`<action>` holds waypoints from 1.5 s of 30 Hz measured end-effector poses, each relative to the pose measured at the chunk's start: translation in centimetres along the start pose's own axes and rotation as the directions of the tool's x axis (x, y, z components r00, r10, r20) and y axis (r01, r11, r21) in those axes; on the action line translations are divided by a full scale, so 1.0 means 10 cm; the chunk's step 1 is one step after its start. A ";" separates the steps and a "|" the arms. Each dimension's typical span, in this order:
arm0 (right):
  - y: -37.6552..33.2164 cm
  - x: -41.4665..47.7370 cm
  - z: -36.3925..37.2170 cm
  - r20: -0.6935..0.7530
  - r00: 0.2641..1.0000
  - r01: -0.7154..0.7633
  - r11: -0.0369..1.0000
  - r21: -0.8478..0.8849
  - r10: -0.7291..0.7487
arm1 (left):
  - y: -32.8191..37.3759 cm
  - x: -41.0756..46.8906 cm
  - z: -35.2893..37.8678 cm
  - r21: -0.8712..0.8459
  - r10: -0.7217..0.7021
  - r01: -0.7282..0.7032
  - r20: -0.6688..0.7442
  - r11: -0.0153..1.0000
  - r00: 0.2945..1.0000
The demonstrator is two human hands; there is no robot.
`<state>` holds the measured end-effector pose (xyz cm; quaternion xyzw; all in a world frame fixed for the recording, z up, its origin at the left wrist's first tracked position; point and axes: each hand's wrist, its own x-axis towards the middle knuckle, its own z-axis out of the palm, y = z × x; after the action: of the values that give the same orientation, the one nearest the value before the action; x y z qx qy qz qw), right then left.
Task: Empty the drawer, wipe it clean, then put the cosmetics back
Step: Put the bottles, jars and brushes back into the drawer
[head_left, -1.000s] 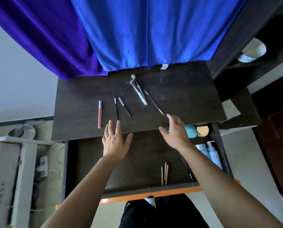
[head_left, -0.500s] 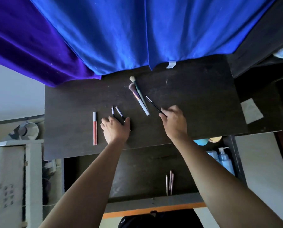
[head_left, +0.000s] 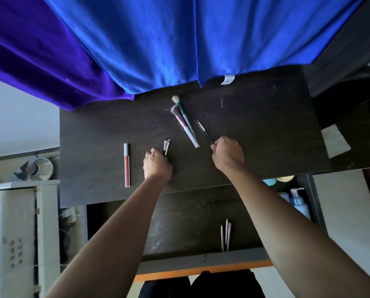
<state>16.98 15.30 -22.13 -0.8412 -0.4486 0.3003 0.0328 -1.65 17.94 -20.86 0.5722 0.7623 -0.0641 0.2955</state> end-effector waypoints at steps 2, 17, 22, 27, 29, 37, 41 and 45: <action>-0.01 -0.11 0.07 0.003 1.000 -0.004 0.999 -0.042 0.004 | -0.01 -0.05 0.00 0.030 0.009 -0.010 0.031 1.000 0.999; 1.41 -1.98 0.24 -0.157 0.925 -0.283 0.903 0.324 0.346 | -1.00 -1.34 0.19 -0.347 0.339 -0.304 0.044 0.887 0.940; 1.58 -2.45 0.24 -0.151 0.929 -0.271 0.899 0.345 0.338 | -0.93 -1.76 0.38 -0.523 0.315 -0.225 0.089 0.822 0.945; 1.73 -2.43 0.21 -0.123 0.955 -0.221 0.921 0.320 0.271 | -0.75 -1.95 0.68 -0.548 0.283 -0.165 0.138 0.820 0.949; 1.78 -2.31 0.23 -0.090 0.967 -0.203 0.935 0.290 0.237 | -0.70 -1.98 0.83 -0.563 0.224 -0.096 0.163 0.821 0.961; 1.93 -1.58 0.45 0.117 0.989 -0.109 0.988 0.112 0.096 | -0.64 -1.80 1.43 -0.583 -0.034 0.134 0.179 0.801 0.983; 2.07 -1.33 0.64 0.234 0.966 -0.107 0.993 -0.040 0.114 | -0.54 -1.79 1.58 -0.501 -0.113 0.183 0.167 0.846 0.979; 2.18 -1.30 0.76 0.183 0.975 -0.111 0.991 -0.081 0.124 | -0.53 -1.75 1.75 -0.373 -0.122 0.174 0.160 0.911 0.980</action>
<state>23.56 -9.38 -29.24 -0.8347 -0.4095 0.3637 -0.0573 3.07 -6.10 -27.27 0.4378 0.7798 0.0268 0.4467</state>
